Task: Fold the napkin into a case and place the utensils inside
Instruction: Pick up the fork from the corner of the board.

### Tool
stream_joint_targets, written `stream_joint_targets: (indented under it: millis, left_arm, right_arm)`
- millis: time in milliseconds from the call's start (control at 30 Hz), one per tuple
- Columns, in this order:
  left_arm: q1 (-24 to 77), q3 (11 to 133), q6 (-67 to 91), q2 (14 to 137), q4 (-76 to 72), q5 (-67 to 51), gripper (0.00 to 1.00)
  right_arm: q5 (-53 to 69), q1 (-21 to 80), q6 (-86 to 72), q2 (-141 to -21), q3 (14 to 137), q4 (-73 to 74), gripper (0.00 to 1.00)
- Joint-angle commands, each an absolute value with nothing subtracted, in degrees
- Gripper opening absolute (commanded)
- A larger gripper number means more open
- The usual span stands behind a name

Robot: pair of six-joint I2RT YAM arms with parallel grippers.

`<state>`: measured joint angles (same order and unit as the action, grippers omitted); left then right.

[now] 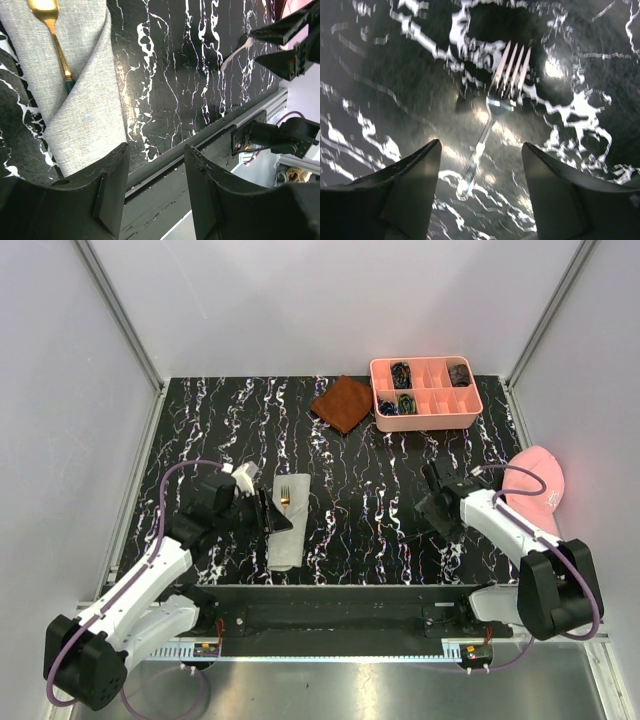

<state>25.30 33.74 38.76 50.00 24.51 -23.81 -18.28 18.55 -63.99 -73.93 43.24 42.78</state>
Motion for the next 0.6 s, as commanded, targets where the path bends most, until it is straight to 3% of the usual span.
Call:
stream_joint_targets:
  millis: [0,67,200,300,333,400,433,467,567]
  left_arm:
    - [26.0,35.8,38.1,49.7,23.3,-25.9,0.50]
    - [26.2,35.8,38.2,49.5,23.3,-25.9,0.50]
    - [26.5,35.9,38.5,49.4,23.3,-25.9,0.50]
    - [26.4,36.0,38.3,49.4,23.4,-26.5,0.51]
    - [26.5,36.2,38.1,49.5,23.4,-26.7,0.51]
    - [26.6,36.9,37.6,50.1,23.3,-27.6,0.52]
    - [26.7,37.3,37.4,50.9,23.3,-27.9,0.54]
    - [26.9,38.3,36.8,51.4,23.0,-28.4,0.55]
    - [27.4,40.1,35.9,52.7,22.2,-29.7,0.58]
  right_arm:
    - [-20.8,16.2,-65.5,-77.5,44.6,38.9,0.73]
    - [-20.6,15.6,-65.1,-80.8,45.9,38.6,0.73]
    - [-18.8,15.3,-66.4,-85.4,46.2,38.2,0.62]
    - [-16.9,15.4,-67.2,-86.3,44.7,35.8,0.45]
    - [-16.0,15.4,-66.4,-86.7,44.0,34.7,0.33]
    - [-12.4,15.5,-65.9,-86.9,43.8,32.2,0.27]
    - [-10.5,15.5,-63.5,-87.0,43.8,30.6,0.14]
    - [-8.2,15.6,-62.3,-86.9,43.8,28.9,0.07]
    - [1.3,18.4,-56.3,-84.8,44.6,19.4,0.00]
